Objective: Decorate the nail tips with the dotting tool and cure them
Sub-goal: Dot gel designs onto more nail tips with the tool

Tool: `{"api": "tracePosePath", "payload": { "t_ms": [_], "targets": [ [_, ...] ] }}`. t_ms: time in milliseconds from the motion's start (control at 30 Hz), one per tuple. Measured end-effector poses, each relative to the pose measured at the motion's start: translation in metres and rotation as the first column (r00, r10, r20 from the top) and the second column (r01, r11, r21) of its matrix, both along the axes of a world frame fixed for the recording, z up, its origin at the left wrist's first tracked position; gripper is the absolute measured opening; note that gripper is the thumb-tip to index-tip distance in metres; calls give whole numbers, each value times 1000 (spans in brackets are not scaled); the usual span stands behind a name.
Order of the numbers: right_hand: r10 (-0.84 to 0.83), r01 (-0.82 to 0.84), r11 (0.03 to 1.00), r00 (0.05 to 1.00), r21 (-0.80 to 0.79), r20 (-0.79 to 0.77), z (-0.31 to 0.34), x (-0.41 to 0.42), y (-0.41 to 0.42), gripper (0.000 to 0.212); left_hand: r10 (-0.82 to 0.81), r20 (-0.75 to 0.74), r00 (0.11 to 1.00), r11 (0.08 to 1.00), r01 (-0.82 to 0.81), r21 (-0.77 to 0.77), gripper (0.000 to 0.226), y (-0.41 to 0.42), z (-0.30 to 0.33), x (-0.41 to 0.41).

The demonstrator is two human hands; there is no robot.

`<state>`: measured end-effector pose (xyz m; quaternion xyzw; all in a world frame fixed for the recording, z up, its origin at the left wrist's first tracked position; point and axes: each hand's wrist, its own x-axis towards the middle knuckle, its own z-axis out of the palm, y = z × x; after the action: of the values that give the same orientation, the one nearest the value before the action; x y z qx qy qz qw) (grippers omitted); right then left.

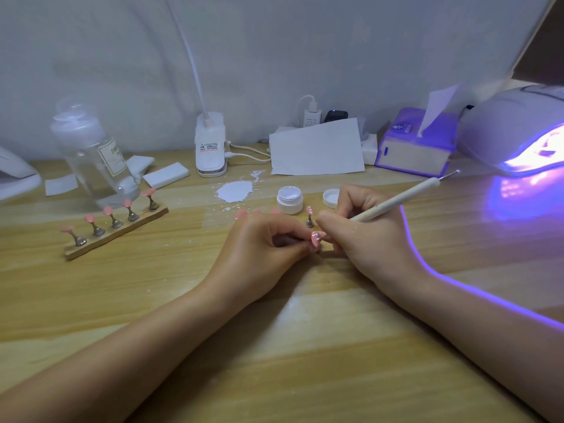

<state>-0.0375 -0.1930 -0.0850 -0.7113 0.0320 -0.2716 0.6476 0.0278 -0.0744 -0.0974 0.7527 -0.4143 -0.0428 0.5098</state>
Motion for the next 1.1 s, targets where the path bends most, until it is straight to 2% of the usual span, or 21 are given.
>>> {"api": "tracePosePath", "payload": {
  "t_ms": [233, 400, 533, 767, 1100],
  "targets": [
    [-5, 5, 1000, 1000, 7, -10, 0, 0, 1, 40, 4, 0, 1000, 1000, -4, 2, 11, 0, 1, 0],
    [-84, 84, 996, 996, 19, -7, -1, 2, -2, 35, -1, 19, 1000, 1000, 1, 6, 11, 0, 1, -1],
    [-136, 135, 989, 991, 57, 1, -2, 3, -6, 40, 9, -34, 999, 1000, -9, -2, 11, -1, 1, 0],
    [-11, 11, 1000, 1000, -2, 0, 2, -1, 0, 38, -8, -79, 997, 1000, 6, -17, 11, -1, 1, 0],
    [19, -19, 1000, 1000, 12, 3, 1, -1, 1, 41, 1, -84, 996, 1000, -1, -8, 23, 0, 2, -1]
  ]
}}
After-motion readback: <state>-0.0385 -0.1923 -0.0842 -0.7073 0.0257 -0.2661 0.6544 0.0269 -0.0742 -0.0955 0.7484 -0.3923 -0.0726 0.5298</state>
